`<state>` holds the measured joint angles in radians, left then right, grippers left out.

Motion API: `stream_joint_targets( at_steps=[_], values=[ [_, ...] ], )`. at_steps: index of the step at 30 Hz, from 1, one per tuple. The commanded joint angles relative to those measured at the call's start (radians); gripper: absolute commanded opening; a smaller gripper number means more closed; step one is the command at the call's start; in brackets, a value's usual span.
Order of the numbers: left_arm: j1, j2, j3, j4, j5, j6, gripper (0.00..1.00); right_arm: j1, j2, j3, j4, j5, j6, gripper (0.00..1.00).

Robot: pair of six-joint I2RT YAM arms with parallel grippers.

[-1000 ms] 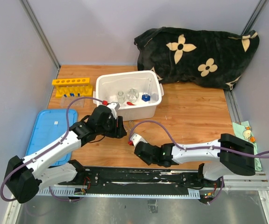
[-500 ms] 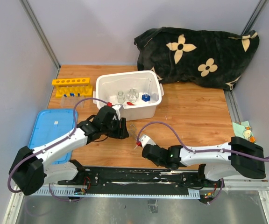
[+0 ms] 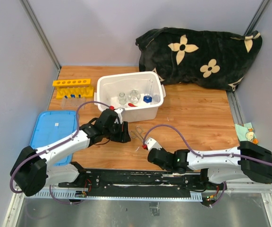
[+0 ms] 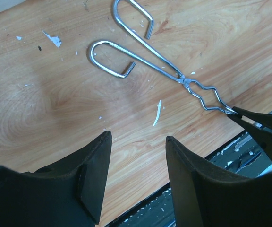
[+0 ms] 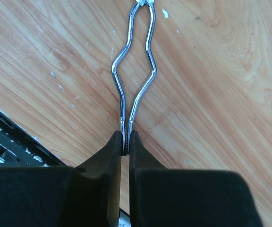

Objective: Organize the chemistry lab equipment
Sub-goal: Pick up the chemistry item at the center of the board.

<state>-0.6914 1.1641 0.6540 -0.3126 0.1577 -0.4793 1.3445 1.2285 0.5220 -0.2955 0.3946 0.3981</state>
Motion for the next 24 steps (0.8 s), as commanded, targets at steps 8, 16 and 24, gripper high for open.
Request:
stream_joint_targets(
  at_steps=[8, 16, 24],
  values=[
    [-0.010, 0.060, -0.020, 0.090, 0.039, -0.008, 0.54, 0.187, -0.059, 0.115, -0.188, 0.113, 0.066, 0.01],
    [-0.014, 0.113, -0.010, 0.125, 0.073, 0.003, 0.54, 0.255, -0.129, 0.185, -0.374, 0.211, 0.126, 0.01],
    [-0.018, 0.093, -0.026, 0.142, 0.125, 0.024, 0.54, 0.257, -0.141, 0.189, -0.398, 0.230, 0.116, 0.01]
  ],
)
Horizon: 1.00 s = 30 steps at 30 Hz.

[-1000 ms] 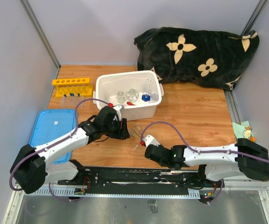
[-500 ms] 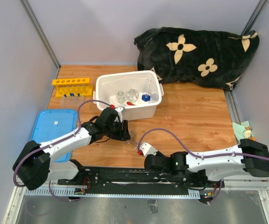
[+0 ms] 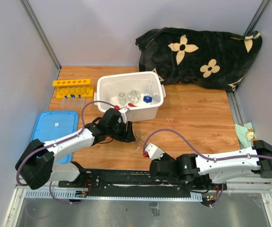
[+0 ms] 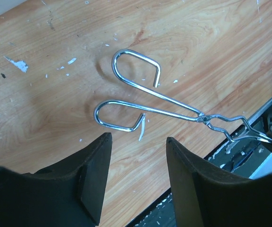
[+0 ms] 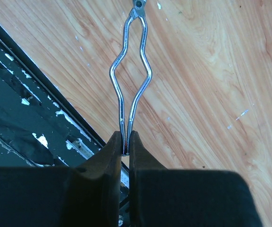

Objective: Organize the chemistry lab equipment
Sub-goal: Pick up the chemistry item at the center of the board.

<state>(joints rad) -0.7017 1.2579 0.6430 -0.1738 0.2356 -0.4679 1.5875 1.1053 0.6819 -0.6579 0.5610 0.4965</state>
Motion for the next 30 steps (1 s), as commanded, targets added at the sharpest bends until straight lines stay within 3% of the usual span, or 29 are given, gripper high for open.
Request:
stream_joint_targets(
  at_steps=[1, 14, 23, 30],
  values=[
    [-0.008, 0.002, -0.020, 0.008, 0.046, 0.012, 0.54, 0.014, -0.024, 0.028, -0.035, 0.062, 0.015, 0.01],
    [-0.007, 0.054, -0.086, 0.145, 0.065, -0.027, 0.55, 0.043, -0.122, 0.055, -0.100, 0.077, 0.045, 0.01],
    [0.003, 0.098, -0.139, 0.234, 0.089, -0.050, 0.53, 0.090, -0.074, 0.088, -0.145, 0.102, 0.068, 0.01],
    [0.057, 0.092, -0.166, 0.217, 0.104, -0.035, 0.50, 0.124, -0.060, 0.104, -0.183, 0.130, 0.104, 0.01]
  ],
)
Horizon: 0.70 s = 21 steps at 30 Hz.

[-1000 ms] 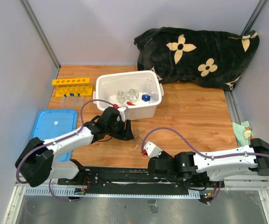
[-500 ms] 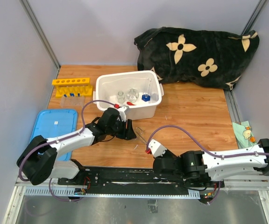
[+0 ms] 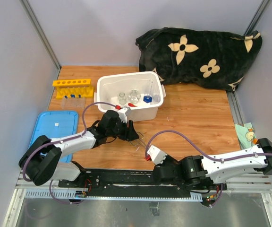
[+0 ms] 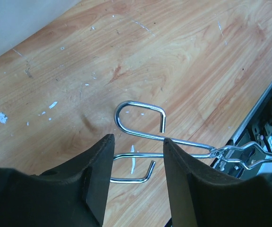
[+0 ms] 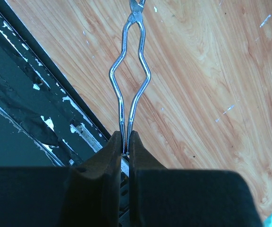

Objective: Organize the chemistry lab equipment
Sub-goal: Pick up the chemistry item at the center of the board.

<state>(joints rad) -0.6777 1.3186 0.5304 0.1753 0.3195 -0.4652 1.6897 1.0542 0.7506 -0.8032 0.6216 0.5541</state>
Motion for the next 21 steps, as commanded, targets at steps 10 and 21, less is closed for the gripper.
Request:
stream_joint_targets(
  at_steps=[10, 21],
  values=[
    [0.036, 0.084, -0.023, -0.111, 0.029, -0.024, 0.49, 0.032, -0.031, 0.026, -0.045, 0.073, 0.066, 0.01],
    [0.053, 0.211, -0.075, 0.142, 0.222, -0.116, 0.47, 0.068, -0.031, 0.049, -0.070, 0.096, 0.085, 0.01]
  ],
)
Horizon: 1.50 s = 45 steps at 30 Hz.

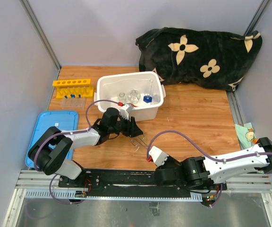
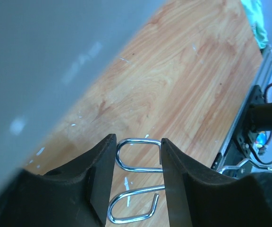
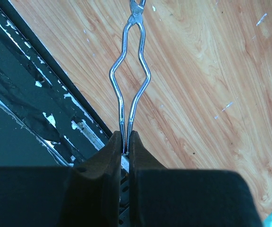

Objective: Organize the chemistry lab equipment
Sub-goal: Pick up the chemistry item at the center of the board.

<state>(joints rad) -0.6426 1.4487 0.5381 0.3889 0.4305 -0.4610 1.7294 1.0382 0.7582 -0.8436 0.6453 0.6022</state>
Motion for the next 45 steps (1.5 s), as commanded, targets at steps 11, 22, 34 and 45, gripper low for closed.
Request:
stream_joint_targets(
  at_steps=[11, 22, 34, 45],
  values=[
    [0.052, -0.005, -0.206, 0.031, 0.307, -0.159, 0.47, 0.082, -0.016, 0.075, -0.097, 0.117, 0.084, 0.01],
    [0.052, -0.043, -0.135, -0.101, 0.252, -0.097, 0.48, 0.096, -0.002, 0.077, -0.118, 0.135, 0.106, 0.01],
    [0.052, 0.030, -0.100, -0.067, 0.246, -0.096, 0.48, 0.101, -0.009, 0.065, -0.118, 0.146, 0.118, 0.01],
    [0.052, 0.050, -0.033, -0.146, 0.206, -0.044, 0.51, 0.101, -0.010, 0.051, -0.105, 0.148, 0.112, 0.01]
  ],
)
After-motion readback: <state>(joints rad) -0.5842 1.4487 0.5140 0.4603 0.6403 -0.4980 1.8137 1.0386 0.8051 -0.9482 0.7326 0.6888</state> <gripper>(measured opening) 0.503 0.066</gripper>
